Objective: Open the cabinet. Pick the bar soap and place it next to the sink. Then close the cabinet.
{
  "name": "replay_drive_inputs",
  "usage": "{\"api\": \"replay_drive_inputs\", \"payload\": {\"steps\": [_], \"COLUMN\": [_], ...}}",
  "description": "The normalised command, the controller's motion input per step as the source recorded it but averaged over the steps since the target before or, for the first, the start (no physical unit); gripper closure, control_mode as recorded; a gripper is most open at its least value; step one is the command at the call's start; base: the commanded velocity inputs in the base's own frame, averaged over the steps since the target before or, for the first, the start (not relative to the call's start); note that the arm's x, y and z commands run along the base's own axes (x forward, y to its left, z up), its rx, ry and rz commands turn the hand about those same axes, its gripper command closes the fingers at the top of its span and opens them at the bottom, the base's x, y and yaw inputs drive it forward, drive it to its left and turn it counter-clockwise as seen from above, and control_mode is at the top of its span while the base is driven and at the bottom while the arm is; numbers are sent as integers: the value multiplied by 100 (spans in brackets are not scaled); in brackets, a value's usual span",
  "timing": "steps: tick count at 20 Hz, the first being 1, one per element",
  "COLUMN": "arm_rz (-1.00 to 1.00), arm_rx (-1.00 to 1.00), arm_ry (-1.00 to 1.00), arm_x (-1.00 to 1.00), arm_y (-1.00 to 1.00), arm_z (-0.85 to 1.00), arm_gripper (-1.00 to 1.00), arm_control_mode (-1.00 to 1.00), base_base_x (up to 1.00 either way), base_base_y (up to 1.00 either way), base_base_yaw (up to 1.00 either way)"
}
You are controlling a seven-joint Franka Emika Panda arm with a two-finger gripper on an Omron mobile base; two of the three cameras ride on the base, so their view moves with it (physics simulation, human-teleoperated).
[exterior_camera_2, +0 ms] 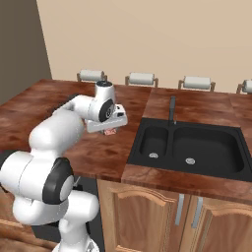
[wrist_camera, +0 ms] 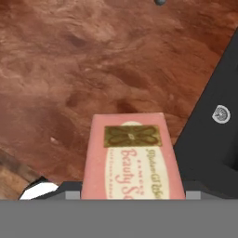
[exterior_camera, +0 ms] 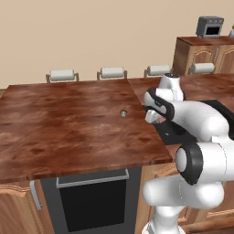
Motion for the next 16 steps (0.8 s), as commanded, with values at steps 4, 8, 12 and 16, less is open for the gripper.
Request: {"api": "replay_drive_inputs", "payload": {"steps": [4, 8, 12, 16], "arm_rz": [0, 0, 0, 0], "arm_rx": [0, 0, 0, 0], "arm_ry": [0, 0, 0, 0], "arm_x": [47, 46, 32, 25], "arm_y": [-13, -24, -17, 0], "arm_z": [-46, -28, -20, -42], "arm_gripper": [100, 100, 100, 100], "arm_control_mode": [-100, -100, -100, -100], "base_base_x": [0, 0, 0, 0], "base_base_y": [0, 0, 0, 0], "base_base_yaw": [0, 0, 0, 0]}}
